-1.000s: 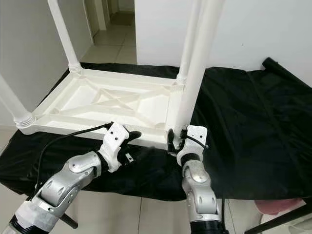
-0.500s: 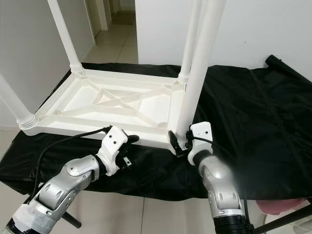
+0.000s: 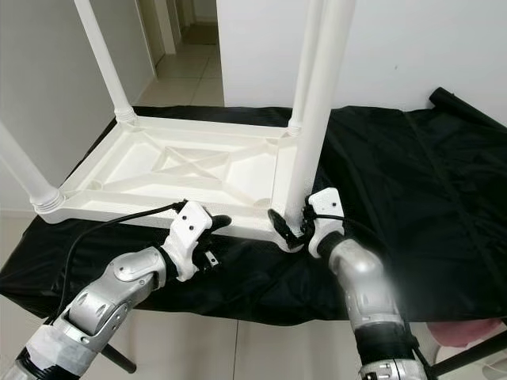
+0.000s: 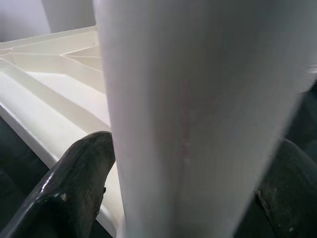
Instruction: Building children table
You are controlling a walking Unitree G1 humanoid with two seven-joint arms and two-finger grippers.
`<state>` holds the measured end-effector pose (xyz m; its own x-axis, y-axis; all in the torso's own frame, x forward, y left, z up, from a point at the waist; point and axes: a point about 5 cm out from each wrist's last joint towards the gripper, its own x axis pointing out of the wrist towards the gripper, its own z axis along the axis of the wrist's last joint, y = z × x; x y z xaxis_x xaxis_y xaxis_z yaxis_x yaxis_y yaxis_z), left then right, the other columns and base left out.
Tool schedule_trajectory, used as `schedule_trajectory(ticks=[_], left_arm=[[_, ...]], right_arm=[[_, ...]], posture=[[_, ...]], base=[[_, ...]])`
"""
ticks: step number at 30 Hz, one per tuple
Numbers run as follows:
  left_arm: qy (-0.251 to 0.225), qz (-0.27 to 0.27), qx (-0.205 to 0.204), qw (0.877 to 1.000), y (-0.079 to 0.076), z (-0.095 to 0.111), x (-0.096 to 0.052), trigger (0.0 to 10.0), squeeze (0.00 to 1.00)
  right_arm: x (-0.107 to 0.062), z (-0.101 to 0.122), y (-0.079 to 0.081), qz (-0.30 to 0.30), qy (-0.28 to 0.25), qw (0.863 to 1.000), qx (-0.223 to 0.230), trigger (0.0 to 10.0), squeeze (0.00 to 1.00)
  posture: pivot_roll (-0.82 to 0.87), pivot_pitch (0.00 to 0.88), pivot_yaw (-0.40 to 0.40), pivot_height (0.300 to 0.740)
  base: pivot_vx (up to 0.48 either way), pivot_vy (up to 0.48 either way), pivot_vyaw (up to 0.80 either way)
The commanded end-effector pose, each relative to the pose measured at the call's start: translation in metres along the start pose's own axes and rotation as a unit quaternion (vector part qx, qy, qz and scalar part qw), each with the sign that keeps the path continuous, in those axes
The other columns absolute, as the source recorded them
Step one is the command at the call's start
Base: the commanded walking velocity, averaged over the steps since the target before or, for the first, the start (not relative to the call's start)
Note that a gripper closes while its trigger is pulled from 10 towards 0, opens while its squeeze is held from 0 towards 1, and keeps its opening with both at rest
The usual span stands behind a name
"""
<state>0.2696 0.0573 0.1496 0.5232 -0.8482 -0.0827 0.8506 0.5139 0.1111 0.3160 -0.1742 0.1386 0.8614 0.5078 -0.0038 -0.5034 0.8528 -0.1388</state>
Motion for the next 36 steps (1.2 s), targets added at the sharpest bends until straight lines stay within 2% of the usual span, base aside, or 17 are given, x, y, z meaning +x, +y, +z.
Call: schedule_trajectory(ticks=[1,2,4,5,7,8,9,16,17,19,20,24,25,28,30,34,36], left_arm=[[0.004,-0.048,0.009,0.999,-0.003,-0.001,0.001,10.0,0.00],[0.004,-0.048,0.009,0.999,-0.003,-0.001,0.001,10.0,0.00],[0.003,-0.047,0.010,0.999,-0.003,-0.001,0.001,10.0,0.00],[0.003,-0.046,0.009,0.999,-0.003,-0.001,0.001,10.0,0.00],[0.003,-0.045,0.009,0.999,-0.003,-0.002,0.001,10.0,0.00],[0.002,-0.045,0.008,0.999,-0.004,-0.002,0.001,10.0,0.00],[0.002,-0.045,0.007,0.999,-0.005,-0.002,0.002,10.0,0.00],[-0.001,-0.040,0.002,0.999,-0.008,-0.003,0.002,10.0,0.00],[-0.001,-0.037,0.001,0.999,-0.007,-0.003,0.001,10.0,0.00],[-0.001,-0.035,0.001,0.999,-0.007,-0.003,0.001,10.0,0.00],[-0.001,-0.034,0.000,0.999,-0.007,-0.004,0.001,10.0,0.00],[-0.002,-0.032,0.000,0.999,-0.007,-0.004,0.001,10.0,0.00],[-0.003,-0.031,-0.002,1.000,-0.008,-0.004,0.001,10.0,0.00],[-0.003,-0.031,-0.003,1.000,-0.008,-0.004,0.001,10.0,0.00],[-0.003,-0.029,-0.004,1.000,-0.009,-0.004,0.000,10.0,0.00],[-0.003,-0.029,-0.004,1.000,-0.009,-0.005,-0.001,10.0,0.00],[-0.002,-0.027,-0.006,1.000,-0.010,-0.006,-0.001,10.0,0.00]], right_arm=[[0.005,-0.003,0.004,0.017,0.003,1.000,-0.001,10.0,0.00],[0.005,-0.003,0.004,0.017,0.003,1.000,-0.001,10.0,0.00],[0.011,-0.005,0.005,0.029,0.000,1.000,-0.003,7.7,0.00],[0.013,-0.006,0.006,0.032,-0.002,0.999,-0.002,4.9,0.00],[0.015,-0.006,0.007,0.034,-0.003,0.999,0.000,4.9,0.00],[0.016,-0.008,0.008,0.036,-0.002,0.999,0.000,2.2,0.00],[0.017,-0.010,0.009,0.040,0.000,0.999,0.001,0.0,0.00],[0.015,-0.019,0.010,0.041,0.007,0.999,0.013,0.0,0.00],[0.015,-0.020,0.008,0.032,0.007,0.999,0.020,3.7,0.00],[0.014,-0.021,0.008,0.025,0.007,0.999,0.025,3.7,0.00],[0.014,-0.021,0.008,0.019,0.006,0.999,0.031,10.0,0.00],[0.015,-0.022,0.010,0.006,0.006,0.999,0.042,10.0,0.00],[0.016,-0.023,0.011,-0.023,0.009,0.999,0.040,10.0,0.00],[0.017,-0.023,0.011,-0.038,0.011,0.999,0.036,10.0,0.00],[0.017,-0.023,0.010,-0.092,0.016,0.995,0.043,10.0,0.00],[0.016,-0.023,0.010,-0.132,0.023,0.990,0.043,10.0,0.00],[0.016,-0.025,0.012,-0.177,0.034,0.983,0.047,10.0,0.00]], posture=[[-0.04,0.000,0.074,0.740],[-0.04,0.000,0.074,0.740],[-0.04,0.000,0.074,0.740],[-0.04,0.000,0.075,0.740],[-0.04,0.000,0.075,0.740],[-0.04,0.000,0.072,0.740],[-0.03,0.000,0.068,0.740],[-0.02,0.000,0.051,0.740],[-0.02,0.000,0.047,0.740],[-0.02,0.000,0.045,0.740],[-0.01,0.000,0.043,0.740],[-0.01,0.000,0.037,0.740],[-0.01,0.000,0.037,0.740],[-0.01,0.000,0.028,0.740],[-0.01,0.000,0.027,0.740],[-0.01,0.000,0.027,0.740],[-0.01,0.000,0.033,0.740]], base=[[0.000,0.000,0.00],[0.000,0.000,0.00],[0.000,0.000,0.00],[0.000,0.000,0.00],[0.000,0.000,0.00],[0.000,0.000,0.00],[0.000,0.000,0.00],[0.000,0.000,0.00],[0.000,0.000,0.00],[0.000,0.000,0.00],[0.000,0.000,0.00],[0.000,0.000,0.00],[0.000,0.000,0.00],[0.000,0.000,0.00],[0.000,0.000,0.00],[0.000,0.000,0.00],[0.000,0.000,0.00]])
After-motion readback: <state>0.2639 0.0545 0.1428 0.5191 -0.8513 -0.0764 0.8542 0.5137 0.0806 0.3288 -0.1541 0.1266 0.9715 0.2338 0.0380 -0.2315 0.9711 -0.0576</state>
